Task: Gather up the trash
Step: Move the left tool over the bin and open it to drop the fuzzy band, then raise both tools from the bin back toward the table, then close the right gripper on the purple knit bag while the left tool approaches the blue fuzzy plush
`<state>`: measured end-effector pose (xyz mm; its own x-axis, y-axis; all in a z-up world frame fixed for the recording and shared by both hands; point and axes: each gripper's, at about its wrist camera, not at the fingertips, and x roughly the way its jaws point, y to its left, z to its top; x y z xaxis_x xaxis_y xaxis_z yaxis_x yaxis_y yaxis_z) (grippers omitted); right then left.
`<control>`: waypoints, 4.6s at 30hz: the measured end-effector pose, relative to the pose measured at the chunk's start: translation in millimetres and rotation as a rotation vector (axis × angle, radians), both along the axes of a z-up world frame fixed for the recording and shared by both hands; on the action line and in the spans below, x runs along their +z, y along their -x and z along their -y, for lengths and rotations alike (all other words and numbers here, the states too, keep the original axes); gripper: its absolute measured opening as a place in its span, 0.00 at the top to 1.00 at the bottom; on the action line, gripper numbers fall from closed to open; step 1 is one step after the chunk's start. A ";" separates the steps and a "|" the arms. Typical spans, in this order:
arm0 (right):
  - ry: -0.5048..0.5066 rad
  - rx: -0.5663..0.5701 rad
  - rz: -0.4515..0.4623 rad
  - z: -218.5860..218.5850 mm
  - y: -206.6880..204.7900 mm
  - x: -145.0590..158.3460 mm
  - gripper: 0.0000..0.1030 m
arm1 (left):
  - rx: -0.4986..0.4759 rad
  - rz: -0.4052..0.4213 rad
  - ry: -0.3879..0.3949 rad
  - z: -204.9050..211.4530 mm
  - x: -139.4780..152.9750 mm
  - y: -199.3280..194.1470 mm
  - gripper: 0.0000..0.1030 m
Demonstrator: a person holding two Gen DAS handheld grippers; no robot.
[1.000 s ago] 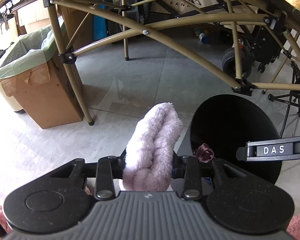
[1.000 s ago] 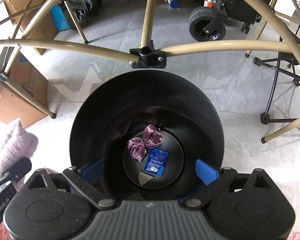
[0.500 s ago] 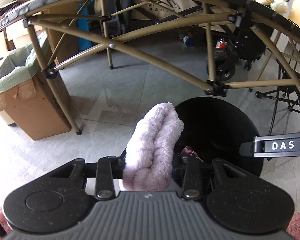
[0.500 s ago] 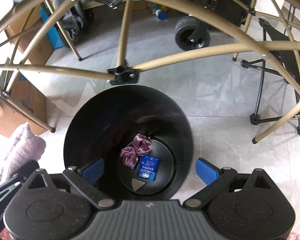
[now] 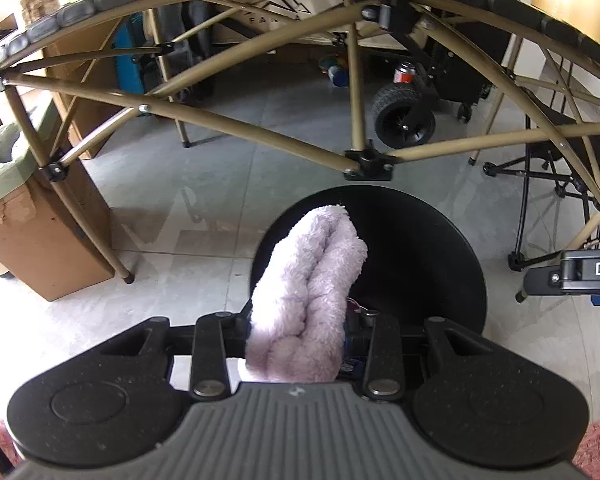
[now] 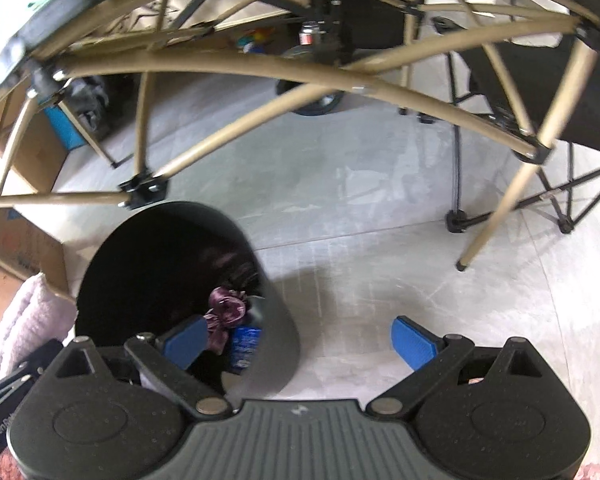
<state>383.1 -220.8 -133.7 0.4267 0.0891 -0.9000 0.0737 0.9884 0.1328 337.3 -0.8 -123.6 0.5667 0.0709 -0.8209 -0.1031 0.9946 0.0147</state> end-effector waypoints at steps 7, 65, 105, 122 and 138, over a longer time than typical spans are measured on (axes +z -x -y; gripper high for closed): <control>-0.005 -0.081 0.002 36.4 5.4 -4.3 0.04 | -0.043 -0.018 -0.008 22.0 -5.0 -6.9 0.65; -0.005 -0.153 -0.020 61.0 5.1 -17.7 0.04 | 0.008 -0.189 0.006 56.4 -29.4 -50.7 0.00; -0.085 -0.011 0.297 30.5 55.9 95.8 0.04 | -0.024 0.212 0.020 31.3 92.4 15.2 0.00; -0.133 0.075 0.615 -5.3 43.3 179.1 0.00 | 0.073 0.444 -0.010 -11.1 165.1 8.3 0.00; -0.146 0.143 0.863 -43.8 -11.3 227.3 0.00 | 0.144 0.524 -0.019 -53.0 200.8 -45.2 0.00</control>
